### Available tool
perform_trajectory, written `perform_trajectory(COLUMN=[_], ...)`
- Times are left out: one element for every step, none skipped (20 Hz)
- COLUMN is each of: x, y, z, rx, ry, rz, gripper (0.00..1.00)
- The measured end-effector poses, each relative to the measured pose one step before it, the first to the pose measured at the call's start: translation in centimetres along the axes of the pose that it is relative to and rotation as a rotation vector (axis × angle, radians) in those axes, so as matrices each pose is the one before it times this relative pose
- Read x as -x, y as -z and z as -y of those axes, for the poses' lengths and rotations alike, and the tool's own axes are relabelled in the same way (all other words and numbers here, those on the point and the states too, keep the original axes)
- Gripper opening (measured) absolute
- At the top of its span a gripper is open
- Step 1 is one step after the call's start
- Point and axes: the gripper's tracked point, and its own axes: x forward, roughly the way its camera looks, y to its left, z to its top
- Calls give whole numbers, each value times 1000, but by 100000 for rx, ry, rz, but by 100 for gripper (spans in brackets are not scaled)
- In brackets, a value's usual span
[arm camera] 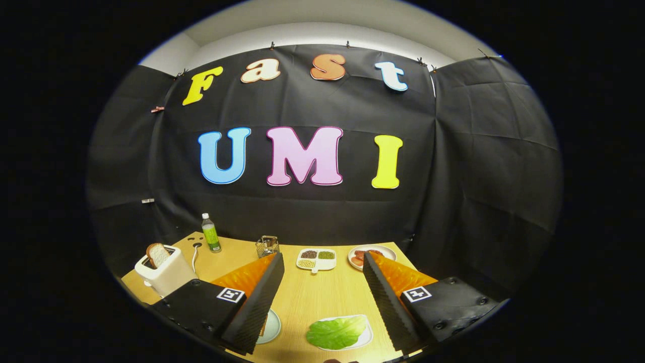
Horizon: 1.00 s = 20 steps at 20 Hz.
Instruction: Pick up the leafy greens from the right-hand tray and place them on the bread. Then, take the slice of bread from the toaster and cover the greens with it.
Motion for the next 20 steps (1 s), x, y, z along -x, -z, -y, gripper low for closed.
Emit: perform_trajectory(x=[-194,-126,-221,-205,-220,-213,-264,-250,-96,-255,-230,-285,-60,-213,-401,-349,-202,-141,-250,-289], y=[88,31,52,109,132,173,185,200,262,251,312,292,229,325,512,506,658,660,656,630], z=[172,111,121,36,-153,-110,-66,-70,-51,-13,14,-32,-4,16,70,20,99,169,94,148], rx=[238,-12,-216,-315,-296,-303,-135,-6,37,-115,-166,-226,-181,-122,-92,27,-86,-347,-482,-228], ry=[507,662,223,12,-171,-242,-415,-564,-487,-314,-332,-331,-310,-265,-308,-157,-45,-144,-198,-124], rz=[-64,-210,-463,-553,-500,-615,-656,-752,-798,-837,-891,-871,-1104,-1191,-1216,-1221,-1427,-1475,-1621,-1608], gripper=[98,98,98,98,98,98,98,98,98,98,98,98,98,98,98,98,98,98,98,98])
